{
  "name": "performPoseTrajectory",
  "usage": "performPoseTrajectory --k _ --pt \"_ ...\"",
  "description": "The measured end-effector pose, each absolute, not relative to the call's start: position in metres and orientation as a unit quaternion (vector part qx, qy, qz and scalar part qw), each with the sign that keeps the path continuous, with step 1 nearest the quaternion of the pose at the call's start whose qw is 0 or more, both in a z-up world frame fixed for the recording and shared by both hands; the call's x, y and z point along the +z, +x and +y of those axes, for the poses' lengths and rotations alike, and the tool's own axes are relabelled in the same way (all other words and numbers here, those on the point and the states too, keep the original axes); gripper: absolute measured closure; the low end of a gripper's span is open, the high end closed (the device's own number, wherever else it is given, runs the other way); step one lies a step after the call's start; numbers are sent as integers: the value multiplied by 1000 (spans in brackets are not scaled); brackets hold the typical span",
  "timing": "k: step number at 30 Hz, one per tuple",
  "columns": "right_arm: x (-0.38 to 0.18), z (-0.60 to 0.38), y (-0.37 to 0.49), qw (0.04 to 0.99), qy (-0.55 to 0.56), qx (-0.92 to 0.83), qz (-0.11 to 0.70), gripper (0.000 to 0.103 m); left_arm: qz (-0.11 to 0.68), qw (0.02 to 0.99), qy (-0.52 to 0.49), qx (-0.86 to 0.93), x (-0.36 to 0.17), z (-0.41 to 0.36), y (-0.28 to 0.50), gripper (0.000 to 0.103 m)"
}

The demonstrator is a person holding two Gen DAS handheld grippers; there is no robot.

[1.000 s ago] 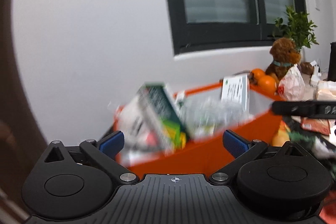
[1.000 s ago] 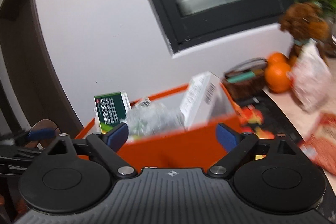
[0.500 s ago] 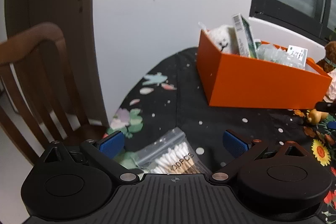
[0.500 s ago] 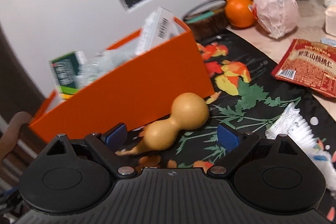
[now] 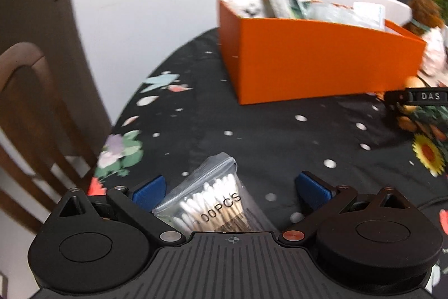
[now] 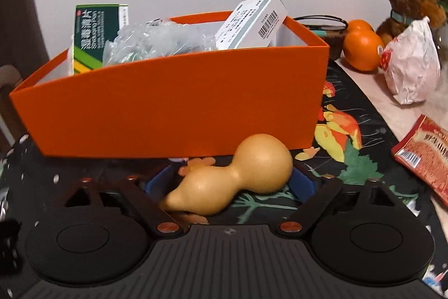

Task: Organize objects
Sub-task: 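Grasp the gourd with the right gripper while the left grasps the cotton-swab bag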

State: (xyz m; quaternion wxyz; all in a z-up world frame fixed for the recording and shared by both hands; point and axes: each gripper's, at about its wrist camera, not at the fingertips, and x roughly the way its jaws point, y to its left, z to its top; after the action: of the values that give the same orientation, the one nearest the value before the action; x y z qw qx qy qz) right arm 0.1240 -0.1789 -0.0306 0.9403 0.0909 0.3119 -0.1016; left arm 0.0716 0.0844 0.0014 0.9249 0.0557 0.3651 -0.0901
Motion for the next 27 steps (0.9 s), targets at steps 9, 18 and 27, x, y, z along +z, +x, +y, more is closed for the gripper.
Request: performPoseTrajectory --k 9,18,27 --pt "-28 -162 81 950 75 29 302 27 339 924 102 -144 0 66 55 0" --pt "-25 -128 60 945 -8 100 310 31 321 920 94 -203 3 64 41 0" --pt "-24 -120 56 950 -11 88 300 34 306 928 84 -193 7 76 36 18"
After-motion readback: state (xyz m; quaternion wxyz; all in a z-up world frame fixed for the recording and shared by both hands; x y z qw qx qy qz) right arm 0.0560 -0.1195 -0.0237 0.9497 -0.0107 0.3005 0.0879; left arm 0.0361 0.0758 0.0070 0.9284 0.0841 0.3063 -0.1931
